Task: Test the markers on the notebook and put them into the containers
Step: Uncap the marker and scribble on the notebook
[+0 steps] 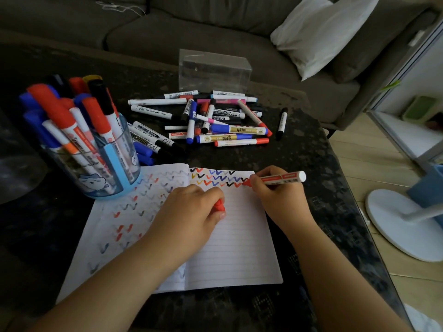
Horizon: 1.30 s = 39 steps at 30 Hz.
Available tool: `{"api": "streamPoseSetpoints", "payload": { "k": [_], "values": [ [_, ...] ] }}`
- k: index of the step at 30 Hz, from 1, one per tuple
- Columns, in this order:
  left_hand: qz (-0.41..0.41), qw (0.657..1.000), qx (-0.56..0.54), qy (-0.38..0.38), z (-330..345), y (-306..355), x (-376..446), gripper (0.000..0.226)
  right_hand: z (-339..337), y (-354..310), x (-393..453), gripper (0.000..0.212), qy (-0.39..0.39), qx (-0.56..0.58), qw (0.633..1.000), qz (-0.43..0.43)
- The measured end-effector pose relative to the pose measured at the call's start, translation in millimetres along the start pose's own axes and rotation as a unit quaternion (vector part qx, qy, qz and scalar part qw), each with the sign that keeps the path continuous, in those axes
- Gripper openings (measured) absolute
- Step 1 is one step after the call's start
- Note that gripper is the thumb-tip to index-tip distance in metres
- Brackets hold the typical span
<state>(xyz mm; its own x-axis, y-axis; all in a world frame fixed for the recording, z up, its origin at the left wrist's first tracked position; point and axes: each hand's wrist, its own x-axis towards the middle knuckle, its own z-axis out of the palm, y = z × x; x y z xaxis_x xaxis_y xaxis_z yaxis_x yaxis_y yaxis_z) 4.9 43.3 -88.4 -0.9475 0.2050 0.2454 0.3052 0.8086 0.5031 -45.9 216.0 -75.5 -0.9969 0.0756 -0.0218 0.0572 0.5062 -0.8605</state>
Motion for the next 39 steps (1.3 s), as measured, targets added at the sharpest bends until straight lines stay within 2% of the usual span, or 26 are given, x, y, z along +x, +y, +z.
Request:
{"api": "streamPoseSetpoints", "payload": {
  "k": [6, 11, 16, 19, 22, 23, 25, 27, 29, 32, 34, 37, 39],
  "values": [
    [-0.013, 1.000, 0.003, -0.008, -1, 0, -1, 0.017, -3, 1, 2, 0.007, -0.017, -0.005, 1.000, 0.017],
    [-0.018, 1.000, -0.001, -0.007, 0, 0, 0, 0.018, -2, 4, 2, 0.012, 0.038, -0.025, 0.999, 0.018],
    [-0.016, 1.000, -0.001, -0.017, -2, 1, 0, 0.017, -2, 4, 1, 0.012, 0.048, -0.013, 0.998, 0.029],
    [-0.053, 0.995, -0.079, -0.006, -7, 5, 1, 0.010, -6, -5, -1, 0.010, 0.051, 0.019, 0.998, 0.022],
    [-0.166, 0.955, -0.243, 0.021, -15, 9, 5, 0.006, -12, -21, -6, 0.008, 0.017, 0.095, 0.995, 0.011],
    [-0.209, 0.931, -0.297, 0.026, -16, 8, 7, 0.008, -14, -27, -9, 0.008, -0.004, 0.127, 0.992, 0.005],
    [-0.280, 0.862, -0.421, 0.040, -18, 6, 9, 0.012, -15, -36, -16, 0.010, -0.041, 0.175, 0.984, -0.010],
    [-0.313, 0.791, -0.524, 0.055, -20, 6, 10, 0.015, -15, -42, -21, 0.019, -0.061, 0.210, 0.976, -0.017],
    [-0.318, 0.757, -0.567, 0.058, -22, 7, 10, 0.017, -13, -46, -24, 0.024, -0.066, 0.215, 0.974, -0.021],
    [-0.315, 0.735, -0.598, 0.052, -26, 10, 10, 0.015, -11, -49, -28, 0.023, -0.068, 0.215, 0.974, -0.023],
    [-0.308, 0.736, -0.602, 0.038, -27, 12, 9, 0.015, -10, -50, -29, 0.023, -0.073, 0.224, 0.972, -0.022],
    [-0.290, 0.754, -0.590, 0.016, -28, 12, 7, 0.015, -8, -49, -29, 0.022, -0.084, 0.213, 0.973, -0.024],
    [-0.257, 0.786, -0.562, -0.008, -29, 13, 5, 0.015, -7, -47, -29, 0.022, -0.098, 0.203, 0.974, -0.027]
  ]
}}
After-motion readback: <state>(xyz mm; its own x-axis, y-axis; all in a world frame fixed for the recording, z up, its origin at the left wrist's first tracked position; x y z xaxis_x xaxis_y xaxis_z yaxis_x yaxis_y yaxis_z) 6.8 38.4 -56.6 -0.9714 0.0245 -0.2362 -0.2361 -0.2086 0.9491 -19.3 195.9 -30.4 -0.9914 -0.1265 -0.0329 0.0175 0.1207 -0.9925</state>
